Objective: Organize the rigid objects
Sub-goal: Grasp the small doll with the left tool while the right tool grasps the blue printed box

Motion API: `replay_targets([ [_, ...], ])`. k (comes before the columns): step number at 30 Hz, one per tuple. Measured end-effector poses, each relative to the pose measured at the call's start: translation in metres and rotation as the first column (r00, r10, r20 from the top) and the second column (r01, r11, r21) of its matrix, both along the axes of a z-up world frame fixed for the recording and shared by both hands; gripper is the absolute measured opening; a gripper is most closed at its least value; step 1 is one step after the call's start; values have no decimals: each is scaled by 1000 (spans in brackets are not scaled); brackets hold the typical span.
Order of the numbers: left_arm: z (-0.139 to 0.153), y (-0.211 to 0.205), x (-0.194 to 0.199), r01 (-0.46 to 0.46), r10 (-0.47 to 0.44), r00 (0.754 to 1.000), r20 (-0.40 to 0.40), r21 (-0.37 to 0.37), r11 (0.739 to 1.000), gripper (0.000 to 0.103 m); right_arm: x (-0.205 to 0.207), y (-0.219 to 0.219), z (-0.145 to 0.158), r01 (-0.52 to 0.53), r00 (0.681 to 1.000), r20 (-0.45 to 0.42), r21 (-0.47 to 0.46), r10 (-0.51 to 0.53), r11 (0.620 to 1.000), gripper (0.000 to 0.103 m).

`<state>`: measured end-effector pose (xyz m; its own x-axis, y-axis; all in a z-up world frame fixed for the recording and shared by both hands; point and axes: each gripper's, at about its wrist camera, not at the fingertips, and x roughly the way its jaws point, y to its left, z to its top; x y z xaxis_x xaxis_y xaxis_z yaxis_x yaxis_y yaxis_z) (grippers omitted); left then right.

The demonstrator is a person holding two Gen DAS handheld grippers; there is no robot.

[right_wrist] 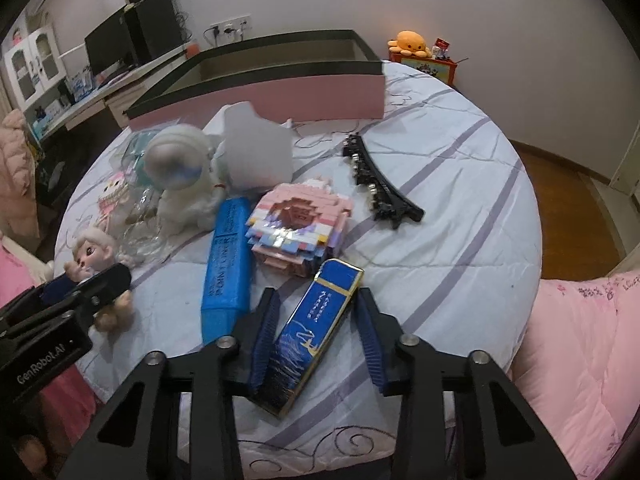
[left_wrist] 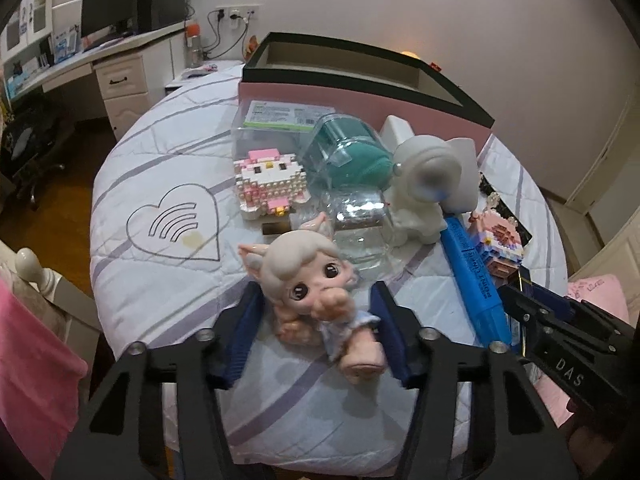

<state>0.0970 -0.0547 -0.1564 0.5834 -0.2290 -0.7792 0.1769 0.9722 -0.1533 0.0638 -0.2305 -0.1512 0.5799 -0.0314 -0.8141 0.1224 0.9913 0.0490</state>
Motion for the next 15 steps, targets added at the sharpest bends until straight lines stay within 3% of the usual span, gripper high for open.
replay_targets([
  [5, 0, 6, 2, 9, -9, 1000, -5, -36, 999, 51, -6, -13, 2, -2, 1000, 1, 32, 2, 999, 20],
  [12, -1, 12, -2, 13, -13, 1000, 2, -32, 999, 47, -7, -17, 4, -6, 1000, 8, 52, 6, 999, 20],
  [15, -2, 8, 1, 6, -7, 1000, 3, 20, 1000, 49, -3, -13, 0, -17, 1000, -5, 15, 17, 1000, 21],
])
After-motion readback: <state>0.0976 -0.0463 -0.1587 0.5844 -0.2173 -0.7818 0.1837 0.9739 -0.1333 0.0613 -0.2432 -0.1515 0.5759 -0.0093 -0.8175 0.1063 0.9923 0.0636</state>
